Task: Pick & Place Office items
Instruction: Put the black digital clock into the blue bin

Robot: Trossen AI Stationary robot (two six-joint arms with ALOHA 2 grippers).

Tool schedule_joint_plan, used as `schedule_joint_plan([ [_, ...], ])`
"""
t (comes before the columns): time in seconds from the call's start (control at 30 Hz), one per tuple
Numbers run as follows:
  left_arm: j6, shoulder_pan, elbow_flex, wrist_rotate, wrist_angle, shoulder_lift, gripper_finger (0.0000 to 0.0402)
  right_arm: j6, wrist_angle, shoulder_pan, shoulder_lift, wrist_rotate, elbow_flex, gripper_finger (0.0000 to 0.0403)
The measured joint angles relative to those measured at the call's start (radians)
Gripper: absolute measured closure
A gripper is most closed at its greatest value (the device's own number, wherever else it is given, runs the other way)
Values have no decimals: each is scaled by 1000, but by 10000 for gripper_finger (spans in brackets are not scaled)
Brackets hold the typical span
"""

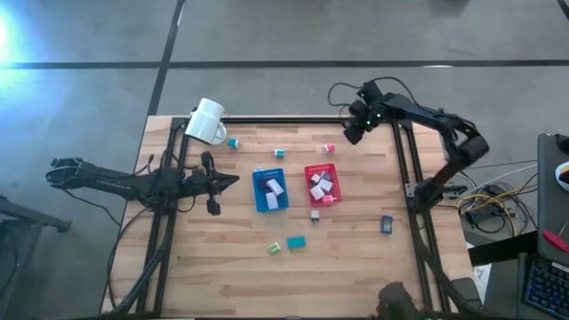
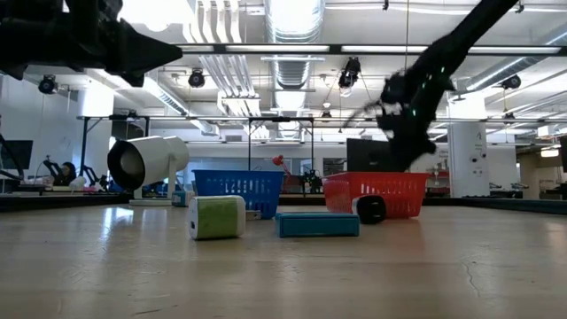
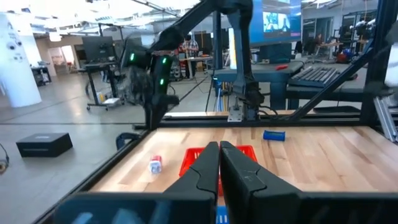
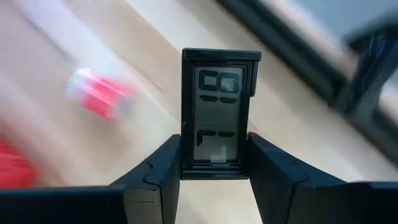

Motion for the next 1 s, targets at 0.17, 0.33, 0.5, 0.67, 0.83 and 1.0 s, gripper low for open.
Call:
schedule_joint_plan([
  [0.17,33,0,1,0,21,0,385,48,124,116,-181,-142,-13,262],
  [0.33,63,0,2,0,51,0,385,115,385,294,-387,-220,-101,262],
  [0.5,77,0,2,0,52,1,385,208,678,500,-569,-213,-300,262],
  [0.67,73,0,2,0,56,1,385,215,967,683,-689,-7,-543,262],
  [0.83,71,0,2,0,56,1,386,218,1265,833,-710,180,-751,262],
  [1.0,74,0,2,0,56,1,387,187,1363,940,-695,367,-869,262],
])
